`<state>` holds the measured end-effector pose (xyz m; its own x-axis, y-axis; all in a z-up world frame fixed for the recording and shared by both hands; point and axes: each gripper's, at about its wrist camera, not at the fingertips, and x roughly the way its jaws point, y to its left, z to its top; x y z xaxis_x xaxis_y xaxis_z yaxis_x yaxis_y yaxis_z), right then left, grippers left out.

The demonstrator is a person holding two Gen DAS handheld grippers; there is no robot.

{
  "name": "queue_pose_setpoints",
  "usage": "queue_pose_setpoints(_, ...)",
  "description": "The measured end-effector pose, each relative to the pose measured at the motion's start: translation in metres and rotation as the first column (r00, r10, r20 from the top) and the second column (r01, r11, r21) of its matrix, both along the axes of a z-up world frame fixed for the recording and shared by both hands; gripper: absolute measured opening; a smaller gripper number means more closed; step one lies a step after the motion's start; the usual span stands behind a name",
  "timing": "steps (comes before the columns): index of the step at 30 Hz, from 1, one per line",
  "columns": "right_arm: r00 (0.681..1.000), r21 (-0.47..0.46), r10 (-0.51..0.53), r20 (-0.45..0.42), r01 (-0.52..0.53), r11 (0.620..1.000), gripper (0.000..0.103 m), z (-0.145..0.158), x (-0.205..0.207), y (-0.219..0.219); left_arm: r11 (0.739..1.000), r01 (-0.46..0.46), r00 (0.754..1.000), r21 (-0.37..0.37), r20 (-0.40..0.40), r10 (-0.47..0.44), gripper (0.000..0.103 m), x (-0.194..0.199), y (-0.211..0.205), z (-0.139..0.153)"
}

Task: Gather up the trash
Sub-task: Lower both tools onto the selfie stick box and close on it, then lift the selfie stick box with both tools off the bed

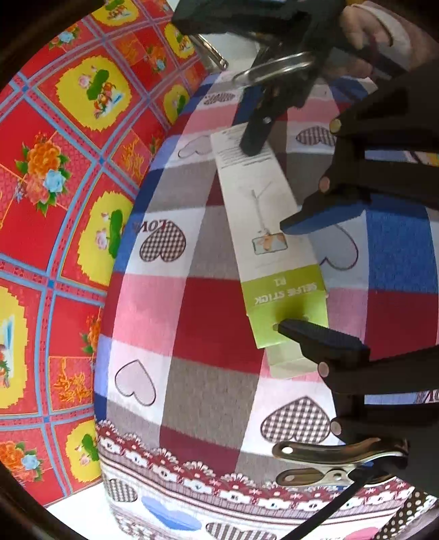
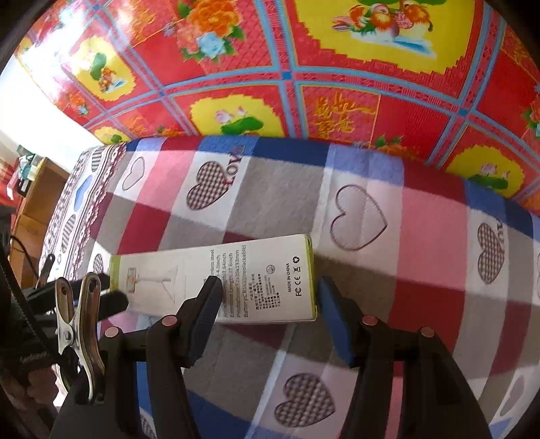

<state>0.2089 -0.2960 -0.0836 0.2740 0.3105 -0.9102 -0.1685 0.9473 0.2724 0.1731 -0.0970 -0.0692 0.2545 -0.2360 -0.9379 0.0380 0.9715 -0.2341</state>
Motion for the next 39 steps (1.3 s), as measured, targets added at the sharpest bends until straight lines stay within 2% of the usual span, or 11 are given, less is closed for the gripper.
queue_pose_setpoints(11, 0.997, 0.048, -0.078, -0.003, 0.078, 0.996, 0.062, -0.005, -0.008, -0.002, 0.999, -0.025, 1.000, 0.022, -0.007, 0.025, 0.056, 0.002, 0.002, -0.004)
queue_pose_setpoints(18, 0.994, 0.070, -0.111, -0.007, 0.112, 0.991, 0.063, -0.008, -0.010, -0.004, 0.999, -0.007, 1.000, 0.036, -0.016, 0.008, 0.064, 0.005, -0.003, -0.007)
queue_pose_setpoints(23, 0.993, 0.068, -0.119, 0.000, 0.119, 0.991, 0.067, -0.008, -0.011, -0.002, 0.999, 0.000, 1.000, 0.043, -0.013, 0.001, 0.064, 0.003, -0.004, -0.007)
queue_pose_setpoints(25, 0.993, 0.065, -0.115, 0.000, 0.114, 0.991, 0.070, -0.009, -0.012, 0.001, 0.999, 0.003, 1.000, 0.048, -0.010, -0.003, 0.064, 0.002, -0.004, -0.007)
queue_pose_setpoints(30, 0.991, 0.058, -0.133, 0.012, 0.133, 0.990, 0.070, -0.009, -0.017, 0.005, 0.997, 0.012, 1.000, 0.071, 0.006, -0.012, 0.064, -0.001, -0.006, -0.007)
queue_pose_setpoints(39, 0.985, 0.083, -0.173, 0.000, 0.172, 0.982, 0.070, -0.007, -0.029, 0.010, 0.998, -0.009, 1.000, 0.064, 0.003, 0.009, 0.060, -0.006, 0.006, -0.003)
